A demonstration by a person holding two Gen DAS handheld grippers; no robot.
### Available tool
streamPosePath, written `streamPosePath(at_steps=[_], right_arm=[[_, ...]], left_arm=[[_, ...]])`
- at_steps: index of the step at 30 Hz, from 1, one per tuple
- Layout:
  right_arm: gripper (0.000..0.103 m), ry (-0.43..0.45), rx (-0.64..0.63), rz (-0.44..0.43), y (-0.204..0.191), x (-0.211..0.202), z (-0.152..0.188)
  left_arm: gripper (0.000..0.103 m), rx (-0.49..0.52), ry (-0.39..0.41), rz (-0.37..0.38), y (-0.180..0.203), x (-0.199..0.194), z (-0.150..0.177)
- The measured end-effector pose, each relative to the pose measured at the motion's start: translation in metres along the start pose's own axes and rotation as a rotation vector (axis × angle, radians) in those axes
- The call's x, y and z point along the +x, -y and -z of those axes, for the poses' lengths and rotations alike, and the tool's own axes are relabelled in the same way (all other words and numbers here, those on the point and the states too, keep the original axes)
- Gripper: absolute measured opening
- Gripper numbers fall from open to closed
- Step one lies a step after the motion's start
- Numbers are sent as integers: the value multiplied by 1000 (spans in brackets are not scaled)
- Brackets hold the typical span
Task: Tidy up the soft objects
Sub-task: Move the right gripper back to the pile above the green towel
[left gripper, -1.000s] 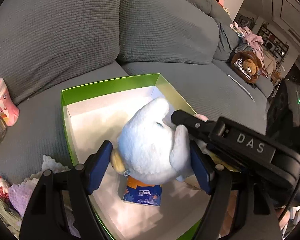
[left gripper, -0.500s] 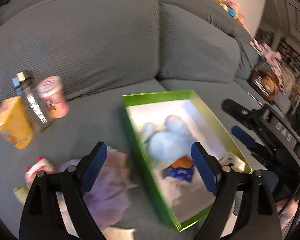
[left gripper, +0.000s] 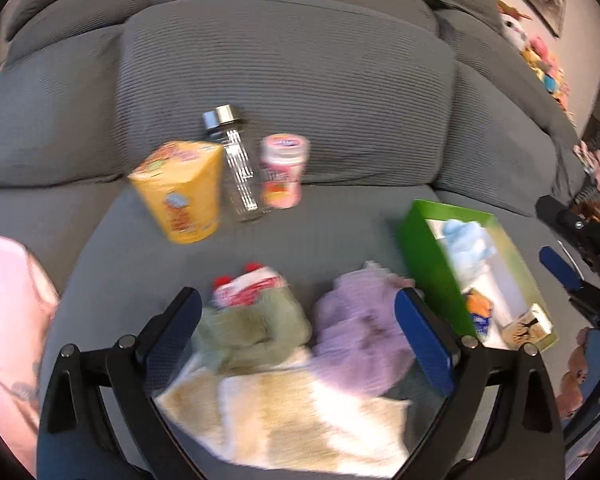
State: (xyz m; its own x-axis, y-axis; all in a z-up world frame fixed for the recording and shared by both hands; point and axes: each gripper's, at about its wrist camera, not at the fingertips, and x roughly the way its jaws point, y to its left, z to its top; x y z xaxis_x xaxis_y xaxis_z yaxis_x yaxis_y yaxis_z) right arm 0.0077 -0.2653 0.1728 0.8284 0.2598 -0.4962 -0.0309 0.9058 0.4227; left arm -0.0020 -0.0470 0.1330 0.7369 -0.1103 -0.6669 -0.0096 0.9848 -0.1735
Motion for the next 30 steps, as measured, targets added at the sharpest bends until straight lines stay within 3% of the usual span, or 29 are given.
streamPosePath(at_steps=[4, 11, 17, 26, 30], right_arm=[[91, -60, -33, -3, -22, 15, 10], [91, -167, -113, -10, -58, 42, 31], [91, -284, -150, -110, -83, 70, 55], [91, -438, -215, -147, -114, 116, 93], [91, -480, -215, -126, -113, 135, 105]], left_arm=[[97, -50, -1, -62, -38, 1, 14], [97, -110, -58, -86, -86, 20, 36], [97, -212, -102, -27, -117, 37, 51], [95, -255, -119, 125, -116, 45, 56], [92, -276, -136, 135, -112, 57, 57]])
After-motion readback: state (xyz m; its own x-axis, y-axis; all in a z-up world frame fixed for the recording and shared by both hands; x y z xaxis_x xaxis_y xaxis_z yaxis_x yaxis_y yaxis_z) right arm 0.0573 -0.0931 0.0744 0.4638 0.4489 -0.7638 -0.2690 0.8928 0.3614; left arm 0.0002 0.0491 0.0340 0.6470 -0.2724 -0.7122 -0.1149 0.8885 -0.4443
